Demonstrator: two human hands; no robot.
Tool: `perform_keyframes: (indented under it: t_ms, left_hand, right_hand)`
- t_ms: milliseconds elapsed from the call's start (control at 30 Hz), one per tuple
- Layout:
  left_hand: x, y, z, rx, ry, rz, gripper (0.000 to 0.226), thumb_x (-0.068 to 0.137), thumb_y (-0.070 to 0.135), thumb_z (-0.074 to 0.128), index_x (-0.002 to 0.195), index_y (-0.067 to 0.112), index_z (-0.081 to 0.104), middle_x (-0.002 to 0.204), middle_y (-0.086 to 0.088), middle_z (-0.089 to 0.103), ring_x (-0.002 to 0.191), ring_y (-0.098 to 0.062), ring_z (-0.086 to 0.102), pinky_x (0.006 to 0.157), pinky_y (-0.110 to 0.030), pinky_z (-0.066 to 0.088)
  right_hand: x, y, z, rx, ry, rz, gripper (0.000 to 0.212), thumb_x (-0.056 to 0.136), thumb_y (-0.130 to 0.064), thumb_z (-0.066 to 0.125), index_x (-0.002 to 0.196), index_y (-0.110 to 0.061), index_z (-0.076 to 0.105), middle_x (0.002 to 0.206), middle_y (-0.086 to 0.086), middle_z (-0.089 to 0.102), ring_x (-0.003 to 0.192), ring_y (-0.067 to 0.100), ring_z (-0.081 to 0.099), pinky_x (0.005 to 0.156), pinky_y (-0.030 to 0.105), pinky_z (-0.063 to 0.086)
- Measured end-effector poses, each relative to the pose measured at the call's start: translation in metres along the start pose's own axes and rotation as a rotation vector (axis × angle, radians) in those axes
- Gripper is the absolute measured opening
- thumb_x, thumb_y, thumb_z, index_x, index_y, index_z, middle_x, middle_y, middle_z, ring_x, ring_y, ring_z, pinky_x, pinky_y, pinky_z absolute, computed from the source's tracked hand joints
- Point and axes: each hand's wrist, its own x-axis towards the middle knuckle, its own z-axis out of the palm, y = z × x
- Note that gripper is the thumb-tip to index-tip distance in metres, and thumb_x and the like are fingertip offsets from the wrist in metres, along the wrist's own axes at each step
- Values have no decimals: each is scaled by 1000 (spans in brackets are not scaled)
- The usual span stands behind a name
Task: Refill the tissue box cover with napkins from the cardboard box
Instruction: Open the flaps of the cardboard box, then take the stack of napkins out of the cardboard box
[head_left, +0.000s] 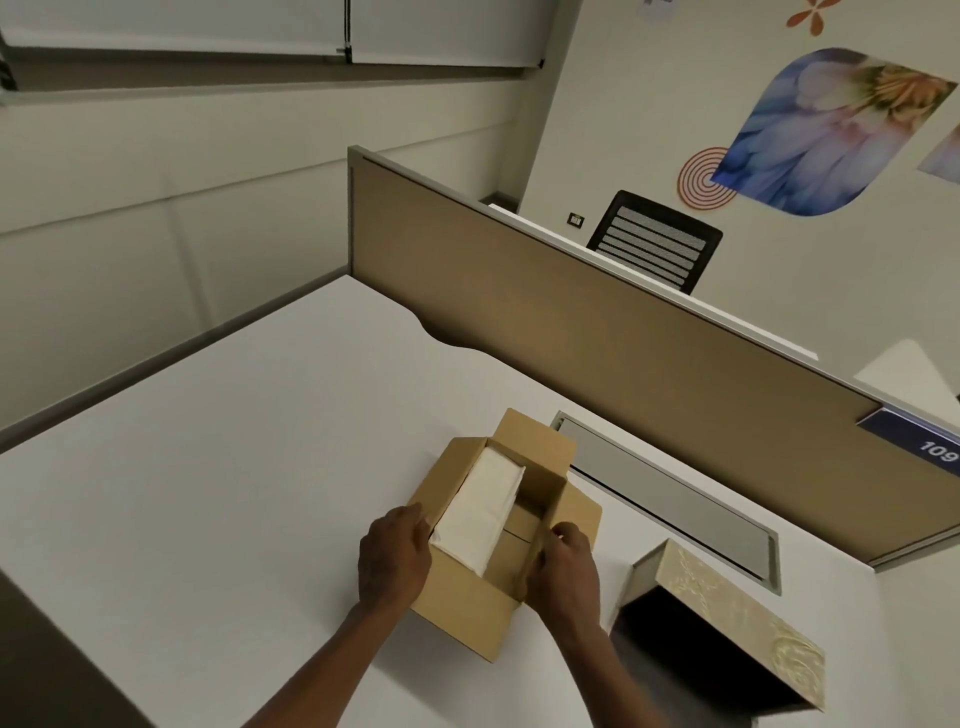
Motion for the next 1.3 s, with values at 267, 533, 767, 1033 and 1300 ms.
perform_keyframes:
  t_ms: [267,533,767,1033,1300]
  left_hand:
    - [-7,3,4,-18,-2,19,28,100,34,50,110,17,69,109,-2,71,94,-21,67,81,-35,57]
    - [-11,3,4,-93,-15,-53,30,99,35,51,110,16,72,106,2,72,91,-15,69,76,-23,55]
    - [-10,6,7,-176,-13,-125,27,99,32,54,101,15,74,100,1,75,86,-13,69,71,-19,51]
    - [-9,5,7,-206,-24,-175,30,100,34,50,107,15,74,107,0,74,84,-6,61,71,-17,45]
    - [-9,6,8,-218,-41,-211,31,101,37,49,106,18,73,108,3,73,82,-2,55,67,-13,39]
  right_hand:
    - [18,-44,-5,365,-41,102,31,101,-25,55,129,-11,63,123,8,71,106,24,69,93,33,54]
    - [53,-72,1,966,-405,766,75,96,-47,63,149,-3,35,150,16,48,135,37,48,109,47,44]
    - [61,-67,22,969,-400,840,76,89,-49,72,139,1,46,137,16,57,123,36,57,104,46,49]
    - [70,-72,35,1003,-365,908,68,69,-67,81,89,-9,52,93,8,61,81,23,58,78,38,50]
    - [78,-62,40,1031,-411,934,67,62,-61,88,84,-11,49,98,9,62,100,31,63,102,48,52]
